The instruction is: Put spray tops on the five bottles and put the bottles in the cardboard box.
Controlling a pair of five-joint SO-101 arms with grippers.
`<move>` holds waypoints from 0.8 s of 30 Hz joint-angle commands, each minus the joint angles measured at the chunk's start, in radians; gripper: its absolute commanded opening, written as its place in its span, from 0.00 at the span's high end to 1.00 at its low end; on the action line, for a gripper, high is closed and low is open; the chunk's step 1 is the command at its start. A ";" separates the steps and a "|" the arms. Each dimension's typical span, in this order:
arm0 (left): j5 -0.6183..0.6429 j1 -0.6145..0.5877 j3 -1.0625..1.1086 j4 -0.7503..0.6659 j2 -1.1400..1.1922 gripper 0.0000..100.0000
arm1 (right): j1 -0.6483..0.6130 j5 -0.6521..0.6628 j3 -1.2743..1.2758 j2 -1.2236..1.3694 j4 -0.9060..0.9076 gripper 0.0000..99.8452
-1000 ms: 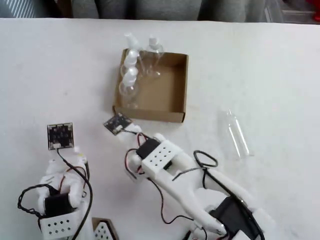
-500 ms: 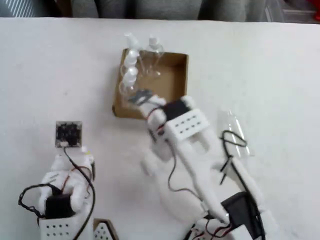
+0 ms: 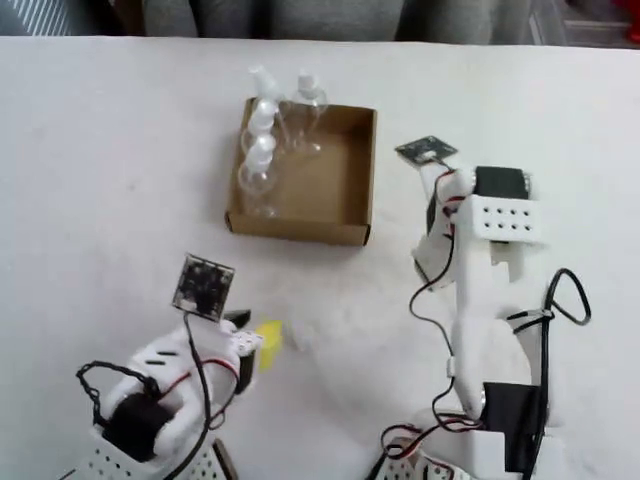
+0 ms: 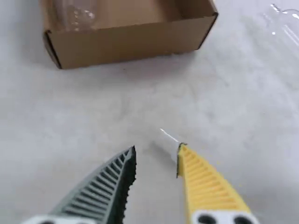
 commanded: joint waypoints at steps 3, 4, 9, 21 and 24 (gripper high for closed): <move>0.100 0.148 -0.011 -0.068 0.016 0.80 | 0.097 0.054 -0.049 -0.004 -0.035 0.81; 0.120 0.154 0.002 -0.083 0.016 0.80 | 0.105 0.055 -0.049 -0.001 -0.044 0.81; 0.133 0.154 0.015 -0.107 0.016 0.87 | 0.119 0.083 -0.049 0.005 -0.058 0.81; 0.150 0.147 0.014 -0.269 0.219 0.89 | 0.119 0.087 -0.041 0.007 -0.058 0.81; 0.207 0.147 -0.066 -0.318 0.414 0.89 | 0.120 0.087 -0.041 0.007 -0.058 0.81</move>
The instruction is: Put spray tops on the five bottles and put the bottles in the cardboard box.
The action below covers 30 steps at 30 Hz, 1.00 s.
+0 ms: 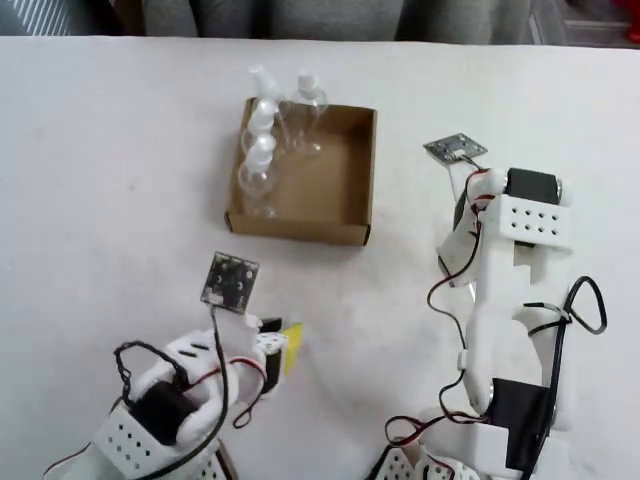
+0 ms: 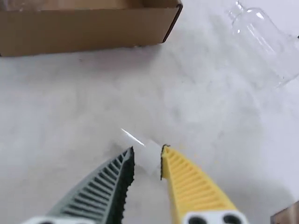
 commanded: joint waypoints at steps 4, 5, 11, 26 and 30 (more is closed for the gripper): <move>0.074 0.019 -0.180 -0.126 0.426 0.89 | 0.008 0.014 -0.020 -0.002 -0.008 0.81; 0.075 0.031 -0.192 -0.124 0.460 0.88 | 0.007 0.014 -0.015 -0.002 -0.008 0.81; 0.272 0.142 -0.195 -0.127 0.556 0.72 | 0.008 0.014 -0.012 -0.002 -0.008 0.81; 0.288 0.024 -0.250 -0.453 0.998 0.77 | 0.012 0.086 0.026 -0.002 -0.008 0.81; 0.288 0.024 -0.272 -0.459 1.046 0.76 | 0.010 0.086 0.035 -0.002 -0.008 0.81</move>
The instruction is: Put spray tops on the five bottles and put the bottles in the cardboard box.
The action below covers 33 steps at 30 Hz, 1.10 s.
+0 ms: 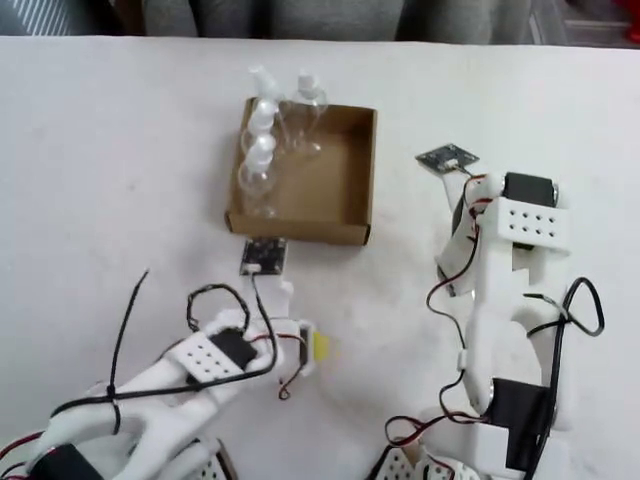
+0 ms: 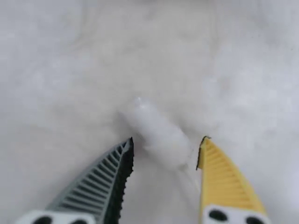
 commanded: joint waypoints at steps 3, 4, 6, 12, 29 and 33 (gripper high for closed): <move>0.002 -0.007 -0.063 -0.023 0.033 0.76 | 0.010 0.012 -0.008 -0.005 -0.007 0.81; 0.000 -0.005 -0.063 -0.021 0.033 0.77 | 0.010 0.012 -0.009 -0.008 -0.007 0.81; -0.002 -0.005 -0.061 -0.021 0.031 0.81 | 0.010 0.012 -0.014 -0.012 -0.007 0.81; -0.049 -0.012 -0.063 -0.023 0.031 0.95 | 0.027 0.012 -0.014 -0.012 -0.002 0.81; -0.502 -0.148 -0.229 0.351 0.030 0.95 | 0.156 0.068 -0.080 -0.012 0.016 0.82; -0.525 -0.297 -0.224 0.267 0.039 0.95 | 0.179 0.074 -0.084 -0.012 0.031 0.81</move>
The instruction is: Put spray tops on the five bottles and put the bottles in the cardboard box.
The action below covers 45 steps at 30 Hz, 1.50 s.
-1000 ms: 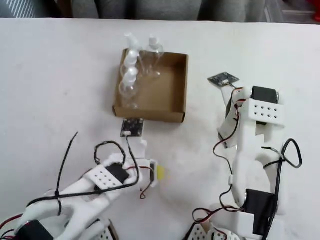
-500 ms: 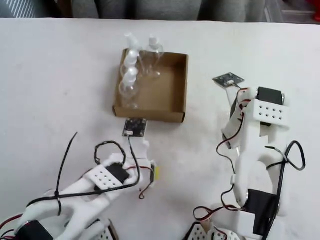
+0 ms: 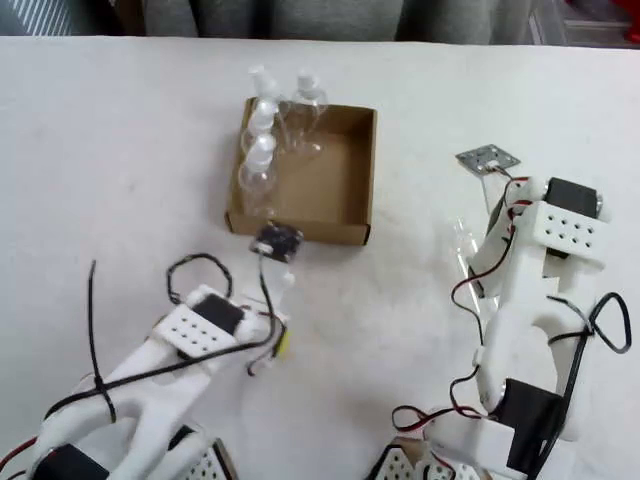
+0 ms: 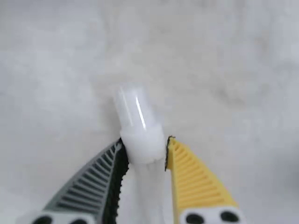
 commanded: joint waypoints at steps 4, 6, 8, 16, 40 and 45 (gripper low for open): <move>-0.026 -0.159 -0.049 -0.061 0.007 0.82 | 0.035 0.014 -0.058 -0.012 0.024 0.81; -0.026 -0.159 -0.048 -0.048 0.007 0.75 | 0.031 0.014 -0.058 -0.012 0.024 0.81; -0.026 -0.159 -0.049 -0.034 0.007 0.70 | 0.028 0.014 -0.058 -0.012 0.024 0.81; 0.098 -0.166 -0.058 -0.055 0.001 0.69 | 0.027 0.014 -0.058 -0.012 0.024 0.81; 0.339 -0.166 -0.083 -0.167 0.280 0.69 | 0.013 0.014 -0.058 -0.004 0.022 0.81; 0.361 -0.168 -0.123 -0.144 0.337 0.71 | 0.010 0.014 -0.058 -0.004 0.022 0.82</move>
